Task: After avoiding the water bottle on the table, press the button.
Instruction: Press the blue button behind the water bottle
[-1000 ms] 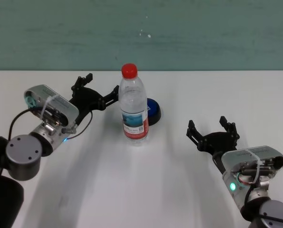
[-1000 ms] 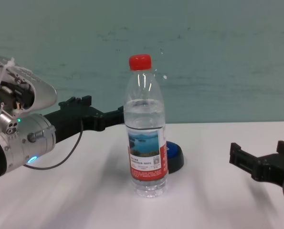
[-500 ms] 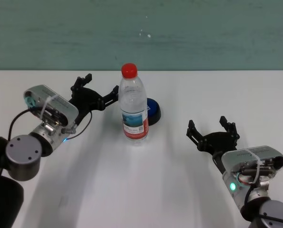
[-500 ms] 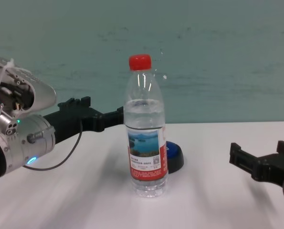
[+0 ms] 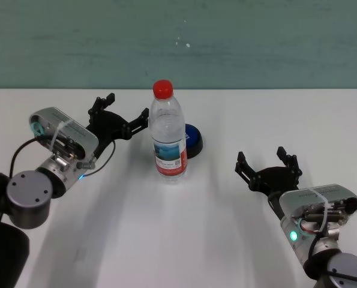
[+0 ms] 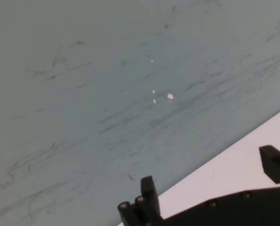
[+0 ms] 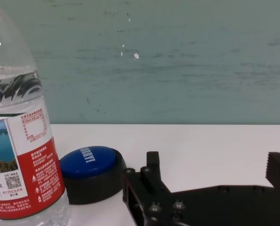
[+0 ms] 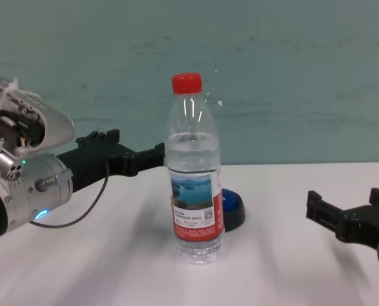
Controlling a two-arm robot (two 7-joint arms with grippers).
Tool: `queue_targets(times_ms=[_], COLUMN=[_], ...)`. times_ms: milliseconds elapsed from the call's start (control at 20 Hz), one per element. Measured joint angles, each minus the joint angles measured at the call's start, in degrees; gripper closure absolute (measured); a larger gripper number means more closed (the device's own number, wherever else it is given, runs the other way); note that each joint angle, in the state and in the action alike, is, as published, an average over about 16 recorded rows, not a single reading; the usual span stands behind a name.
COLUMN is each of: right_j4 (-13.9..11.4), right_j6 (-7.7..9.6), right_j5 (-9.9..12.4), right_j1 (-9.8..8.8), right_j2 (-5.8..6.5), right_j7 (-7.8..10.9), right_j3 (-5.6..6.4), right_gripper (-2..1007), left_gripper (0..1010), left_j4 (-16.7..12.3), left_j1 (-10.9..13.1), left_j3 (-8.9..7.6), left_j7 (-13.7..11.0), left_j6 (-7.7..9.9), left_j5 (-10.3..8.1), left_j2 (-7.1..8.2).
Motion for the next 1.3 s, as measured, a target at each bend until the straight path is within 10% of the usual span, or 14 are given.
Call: queue_targets(times_ms=[1300], right_j4=[0.0], right_j6=[0.00], right_j5=[0.0], right_j1=[0.00], right_j2=[0.00], right_j7=[0.00], right_j3=[0.00], right_gripper=[1], left_gripper=[0], left_j4=[-2.3], left_j1=[2.5], left_j3=[-4.07], left_j7=[2.5], left_j6=[1.30], left_j5=[-0.37], left_j2=[0.70])
